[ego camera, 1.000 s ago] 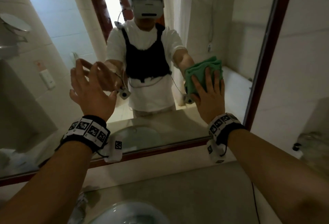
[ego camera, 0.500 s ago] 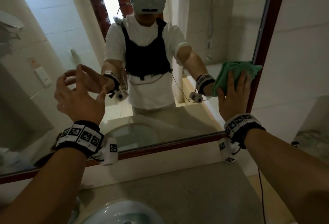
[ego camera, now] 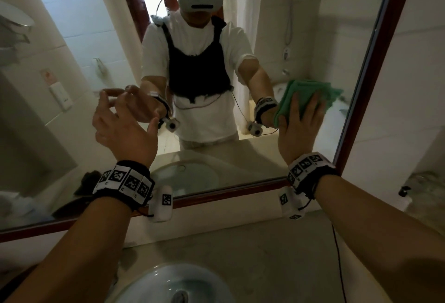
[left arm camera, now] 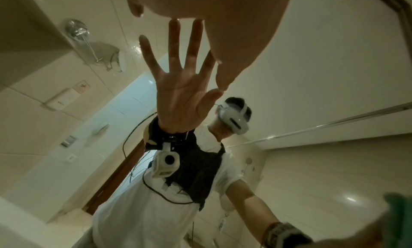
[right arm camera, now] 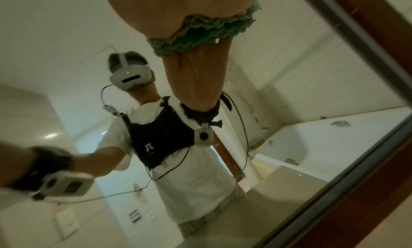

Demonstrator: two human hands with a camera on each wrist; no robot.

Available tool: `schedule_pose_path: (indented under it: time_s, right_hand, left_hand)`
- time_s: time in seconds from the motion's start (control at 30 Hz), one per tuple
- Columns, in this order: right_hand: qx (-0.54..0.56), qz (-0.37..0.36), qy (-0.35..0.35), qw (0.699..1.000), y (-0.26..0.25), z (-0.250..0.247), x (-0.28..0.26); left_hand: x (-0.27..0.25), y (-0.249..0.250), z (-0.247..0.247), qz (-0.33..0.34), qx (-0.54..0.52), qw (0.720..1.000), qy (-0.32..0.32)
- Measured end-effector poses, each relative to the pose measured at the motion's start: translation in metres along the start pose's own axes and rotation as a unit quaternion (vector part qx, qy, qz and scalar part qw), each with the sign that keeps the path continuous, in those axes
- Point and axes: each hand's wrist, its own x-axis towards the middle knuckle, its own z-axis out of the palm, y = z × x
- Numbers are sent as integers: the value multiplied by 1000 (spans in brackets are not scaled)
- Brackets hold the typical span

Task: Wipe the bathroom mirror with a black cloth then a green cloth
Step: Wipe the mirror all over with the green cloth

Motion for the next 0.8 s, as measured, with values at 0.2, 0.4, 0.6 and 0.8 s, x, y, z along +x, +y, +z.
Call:
schedule_pose_path:
  time_s: [0.2, 0.4, 0.6, 0.8]
  right_hand:
    - [-11, -134, -5, 991, -86, 20, -35]
    - [3, -308, -23, 951, -184, 40, -64]
    - [6, -384, -68, 921, -246, 52, -89]
    - [-7, -408, -69, 910, -216, 60, -100]
  left_hand:
    - [-1, -17, -5, 56, -9, 998, -26]
    - [4, -46, -15, 124, 20, 990, -58]
    - [11, -61, -24, 164, -3, 984, -71]
    - [8, -64, -25, 165, -8, 983, -76]
